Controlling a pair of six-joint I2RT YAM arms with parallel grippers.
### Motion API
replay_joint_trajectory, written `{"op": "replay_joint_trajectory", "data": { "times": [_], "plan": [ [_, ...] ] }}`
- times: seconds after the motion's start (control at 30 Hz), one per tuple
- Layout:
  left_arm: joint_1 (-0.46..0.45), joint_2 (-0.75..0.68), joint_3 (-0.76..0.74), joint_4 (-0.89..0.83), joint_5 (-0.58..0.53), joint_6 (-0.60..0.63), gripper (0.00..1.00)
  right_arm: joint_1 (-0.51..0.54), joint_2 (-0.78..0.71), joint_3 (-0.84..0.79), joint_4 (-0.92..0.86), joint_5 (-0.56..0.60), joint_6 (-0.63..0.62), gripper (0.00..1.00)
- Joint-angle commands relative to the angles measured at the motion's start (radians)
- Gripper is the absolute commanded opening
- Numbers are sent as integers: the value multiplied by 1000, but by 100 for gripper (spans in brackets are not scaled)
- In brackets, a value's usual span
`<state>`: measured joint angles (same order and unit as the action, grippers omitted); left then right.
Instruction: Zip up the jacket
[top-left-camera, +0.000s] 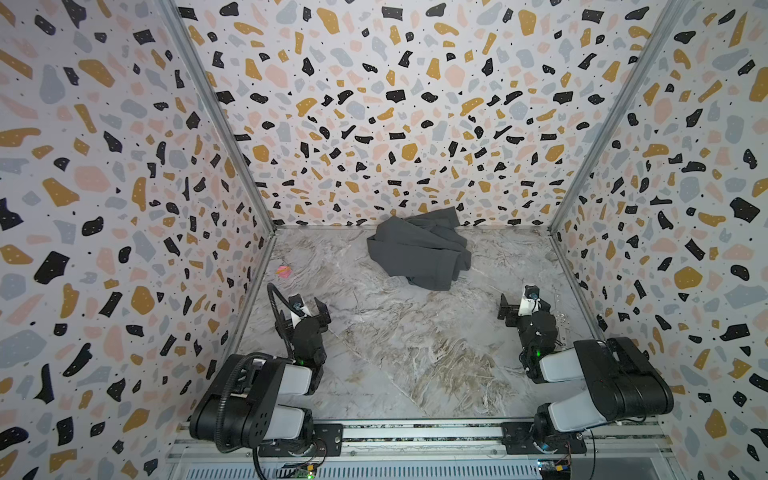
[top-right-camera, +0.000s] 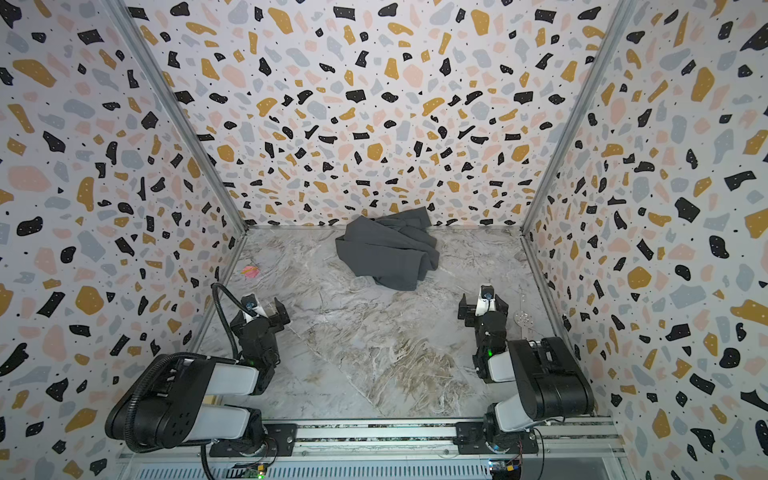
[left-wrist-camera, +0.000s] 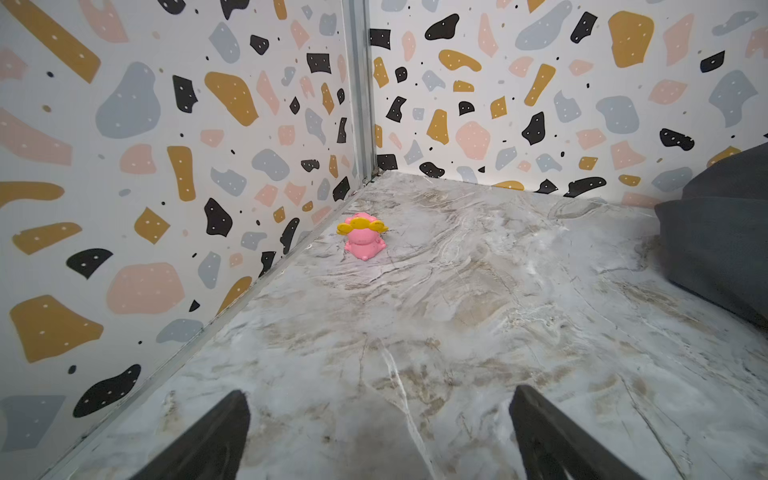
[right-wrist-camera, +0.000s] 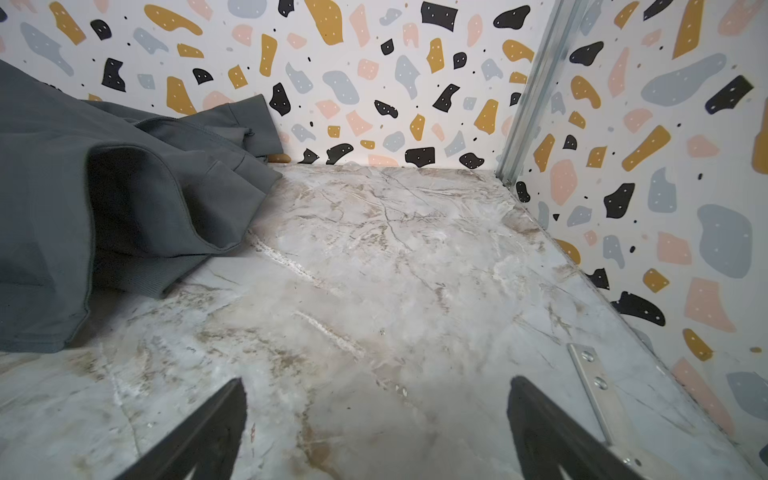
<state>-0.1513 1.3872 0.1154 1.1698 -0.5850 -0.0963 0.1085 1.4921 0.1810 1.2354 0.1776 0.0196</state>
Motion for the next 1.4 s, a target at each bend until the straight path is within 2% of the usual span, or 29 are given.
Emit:
{"op": "replay_joint_trajectory", "data": {
  "times": [0.0,0.77,0.8,0.87,0.9,0.93,0.97,1.03,1.1,1.23,1.37],
  "plan": [
    [7,3,28,62,-12,11,99,-6,-4,17,25,13,-6,99],
    [7,3,27,62,-17,11,99,-29,-9,9,35,-19,9,99],
    [3,0,23,72,-21,15,100,-23,-18,-10,63,0,8,99],
    [-44,-62,26,64,-101,61,100,24,-128,-57,74,91,-21,99],
    [-77,-134,51,-36,-121,78,100,55,-213,-32,-68,152,-12,99],
    [-101,-207,103,-192,-133,84,100,46,-303,57,-328,152,76,99],
    [-108,-257,167,-315,-162,25,100,1,-360,157,-565,87,187,99],
    [-108,-303,296,-510,-191,-100,100,-87,-372,283,-735,-95,348,99],
    [-108,-309,435,-683,-146,-182,100,-133,-314,375,-754,-262,424,99],
    [-113,-254,665,-992,-25,-285,100,-131,-40,661,-845,-489,527,99],
    [-116,-180,764,-1143,150,-404,100,-73,182,870,-835,-611,572,99]
  ]
}}
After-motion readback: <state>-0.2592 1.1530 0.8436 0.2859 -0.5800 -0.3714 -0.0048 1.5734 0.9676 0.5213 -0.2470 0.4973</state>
